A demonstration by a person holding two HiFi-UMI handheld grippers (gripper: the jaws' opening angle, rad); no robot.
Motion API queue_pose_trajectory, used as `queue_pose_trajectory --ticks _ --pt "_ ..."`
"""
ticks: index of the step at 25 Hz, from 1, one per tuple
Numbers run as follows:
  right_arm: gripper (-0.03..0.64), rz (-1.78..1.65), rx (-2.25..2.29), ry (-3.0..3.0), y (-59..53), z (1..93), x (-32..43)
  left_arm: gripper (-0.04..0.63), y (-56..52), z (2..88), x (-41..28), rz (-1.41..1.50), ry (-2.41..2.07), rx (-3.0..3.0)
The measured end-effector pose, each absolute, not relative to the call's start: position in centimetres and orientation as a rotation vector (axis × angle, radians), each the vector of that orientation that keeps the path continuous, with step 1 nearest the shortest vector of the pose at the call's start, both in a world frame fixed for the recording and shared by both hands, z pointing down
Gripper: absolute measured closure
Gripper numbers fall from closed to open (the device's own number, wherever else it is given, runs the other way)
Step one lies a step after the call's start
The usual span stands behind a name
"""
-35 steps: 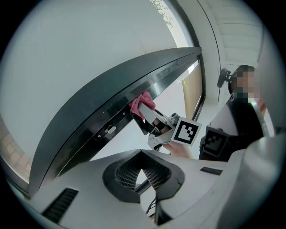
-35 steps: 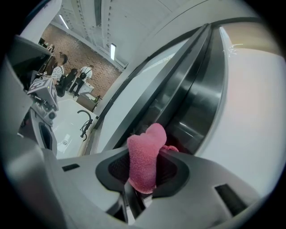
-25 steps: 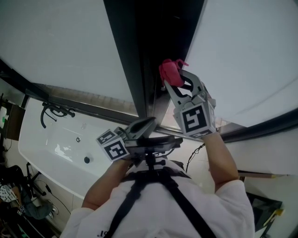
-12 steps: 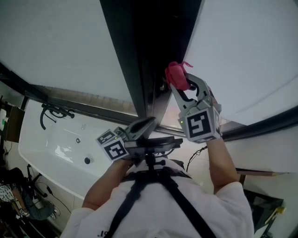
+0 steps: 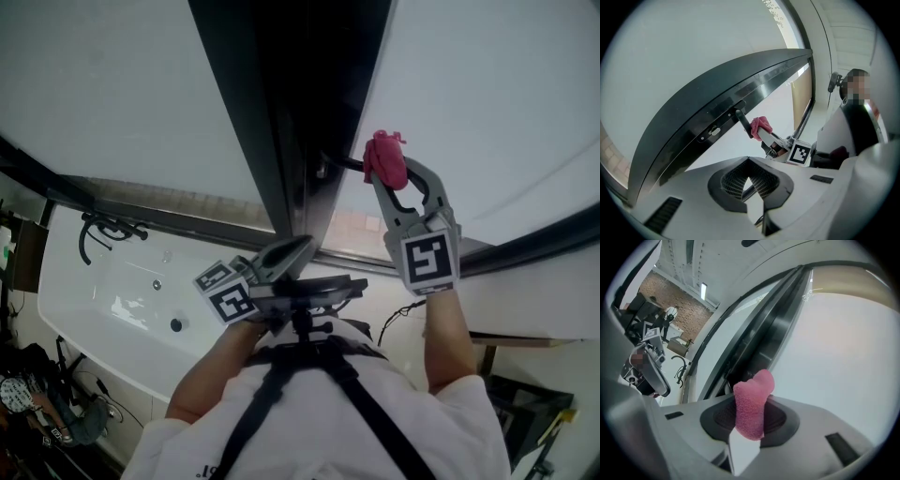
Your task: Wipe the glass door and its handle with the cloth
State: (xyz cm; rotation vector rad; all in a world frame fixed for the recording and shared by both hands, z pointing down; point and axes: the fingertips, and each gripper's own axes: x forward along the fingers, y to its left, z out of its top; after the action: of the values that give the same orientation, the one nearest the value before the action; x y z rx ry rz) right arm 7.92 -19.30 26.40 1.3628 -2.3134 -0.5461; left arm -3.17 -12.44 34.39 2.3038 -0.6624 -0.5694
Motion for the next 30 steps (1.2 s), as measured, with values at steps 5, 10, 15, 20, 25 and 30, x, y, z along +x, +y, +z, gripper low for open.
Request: queue_pose_trajectory --ticks 5,10,15,20,25,30 --pt "0.509 -0.487 1.484 -2.296 -19.1 27.0 10.6 0.603 -12.5 34.7 -3.2 -0.562 -0.658 2.301" --pt "0.511 -0.314 1.547 -2.195 -20.0 31.0 14.9 0.603 -12.4 35.0 -3.1 -0.551 -0.659 2.296" --pt "0.511 -0.116 1.547 -2.261 -19.8 33.9 15.3 0.603 -12.4 35.1 -2.8 -0.536 -0.650 2.296" --pt "0.511 0.003 1.442 -2.437 -20.3 34.7 10.5 0.603 -12.3 34.8 -3.1 -0.539 -0.659 2.298" --pt "0.510 0.124 1.292 -2.581 -21.3 35.7 4.8 0.603 -11.9 35.1 -3.4 -0.557 -0.647 2.279" --pt "0.511 0.170 1.216 -2.670 -22.2 35.1 1.0 0.603 -11.5 35.2 -3.7 -0.572 -0.652 2.264"
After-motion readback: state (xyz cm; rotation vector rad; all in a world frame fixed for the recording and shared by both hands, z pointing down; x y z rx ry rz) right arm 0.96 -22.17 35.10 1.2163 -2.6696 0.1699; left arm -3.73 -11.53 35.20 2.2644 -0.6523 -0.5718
